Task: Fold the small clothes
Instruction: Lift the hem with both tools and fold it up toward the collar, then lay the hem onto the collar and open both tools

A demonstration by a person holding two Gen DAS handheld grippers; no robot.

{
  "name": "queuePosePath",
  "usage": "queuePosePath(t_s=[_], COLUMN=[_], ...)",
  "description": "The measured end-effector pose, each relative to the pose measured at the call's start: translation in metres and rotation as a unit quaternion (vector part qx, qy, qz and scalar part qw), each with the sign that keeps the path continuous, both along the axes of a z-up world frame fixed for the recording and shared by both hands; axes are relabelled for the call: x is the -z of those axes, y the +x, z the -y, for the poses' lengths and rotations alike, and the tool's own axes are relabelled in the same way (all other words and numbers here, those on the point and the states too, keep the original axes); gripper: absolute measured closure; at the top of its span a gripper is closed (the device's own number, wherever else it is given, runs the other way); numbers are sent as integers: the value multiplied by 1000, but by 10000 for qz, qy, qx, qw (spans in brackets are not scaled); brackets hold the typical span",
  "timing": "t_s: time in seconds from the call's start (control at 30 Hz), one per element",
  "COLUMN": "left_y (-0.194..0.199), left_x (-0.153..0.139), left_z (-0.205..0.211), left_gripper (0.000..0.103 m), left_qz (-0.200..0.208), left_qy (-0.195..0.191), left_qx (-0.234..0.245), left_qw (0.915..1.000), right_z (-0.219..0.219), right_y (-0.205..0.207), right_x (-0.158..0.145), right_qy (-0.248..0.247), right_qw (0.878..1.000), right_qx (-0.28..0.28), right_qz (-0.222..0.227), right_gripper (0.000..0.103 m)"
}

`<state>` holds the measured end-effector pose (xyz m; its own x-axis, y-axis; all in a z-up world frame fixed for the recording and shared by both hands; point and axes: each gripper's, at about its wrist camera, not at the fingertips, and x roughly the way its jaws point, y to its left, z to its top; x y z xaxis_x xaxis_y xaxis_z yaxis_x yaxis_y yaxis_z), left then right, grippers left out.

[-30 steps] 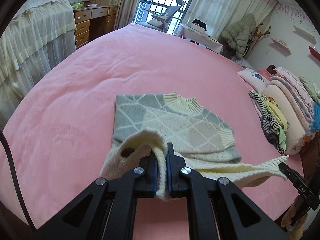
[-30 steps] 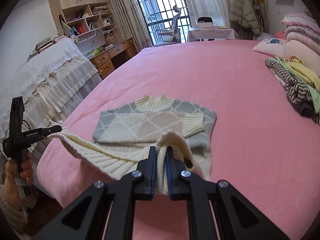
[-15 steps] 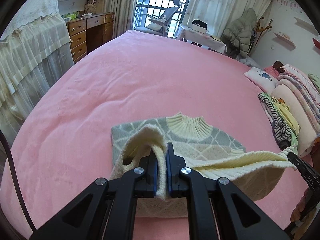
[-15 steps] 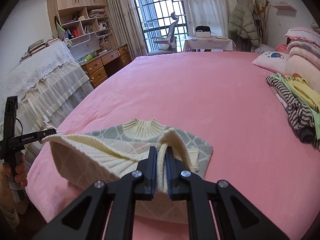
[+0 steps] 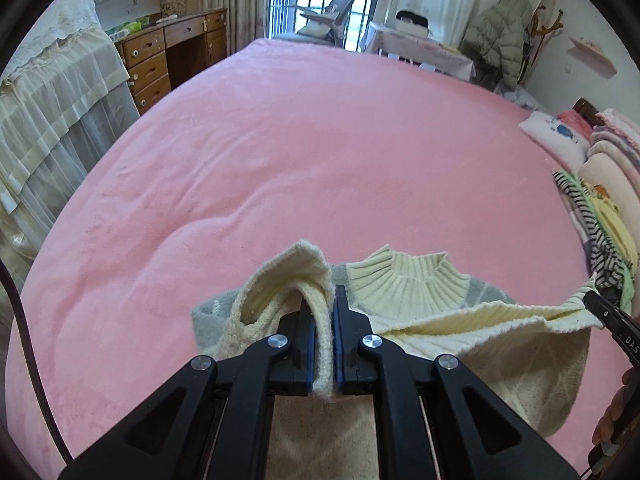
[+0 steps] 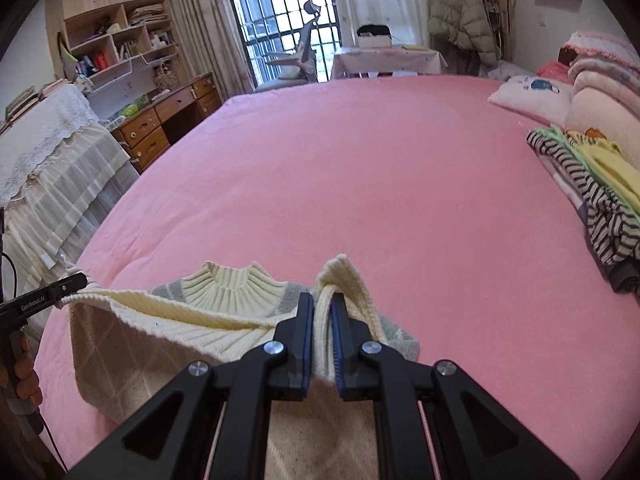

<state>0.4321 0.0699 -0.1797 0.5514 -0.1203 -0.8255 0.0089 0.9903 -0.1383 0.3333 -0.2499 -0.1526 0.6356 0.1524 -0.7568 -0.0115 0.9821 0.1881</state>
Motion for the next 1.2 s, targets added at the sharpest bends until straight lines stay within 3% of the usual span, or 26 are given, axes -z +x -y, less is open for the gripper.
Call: queuePosePath(t_s=[0.2, 0.43, 0.5, 0.57, 0.63, 0.9, 0.97, 1.0, 1.07, 1.2], left_y=[38, 67, 73, 76, 79, 90, 86, 84, 78, 75], left_x=[50, 86, 94, 98, 100, 87, 78, 72, 57, 45], left_z=[6, 8, 9, 8, 5, -16, -20, -21, -25, -26], left_gripper=[98, 92, 89, 84, 82, 71, 36, 29, 25, 25], left_qz=[-484, -901, -1013, -1080, -1142, -1047, -845, -686, -291, -192], left_qy=[65, 59, 94, 96, 31, -436, -270, -147, 42, 277], left_qx=[-173, -330, -322, -326, -328, -422, -532, -610, -651, -614], left_qw=[9987, 9954, 9943, 9936, 9929, 9926, 9946, 9957, 9974, 9975], right_z=[-3, -8, -11, -14, -17, -22, -20, -17, -12, -7], right_y=[36, 68, 72, 75, 74, 61, 53, 49, 45, 42], right_x=[44, 80, 82, 81, 76, 46, 39, 36, 34, 36], right_qy=[87, -86, -238, -336, -408, -627, -538, -499, -436, -483], right_qw=[9983, 9951, 9949, 9947, 9957, 9977, 9985, 9987, 9990, 9987], right_qx=[158, 314, 330, 321, 310, 133, 12, -13, -45, -96], right_qz=[-548, -933, -925, -912, -777, -210, -80, -46, -21, -110], right_gripper=[95, 90, 87, 72, 64, 63, 63, 63, 63, 63])
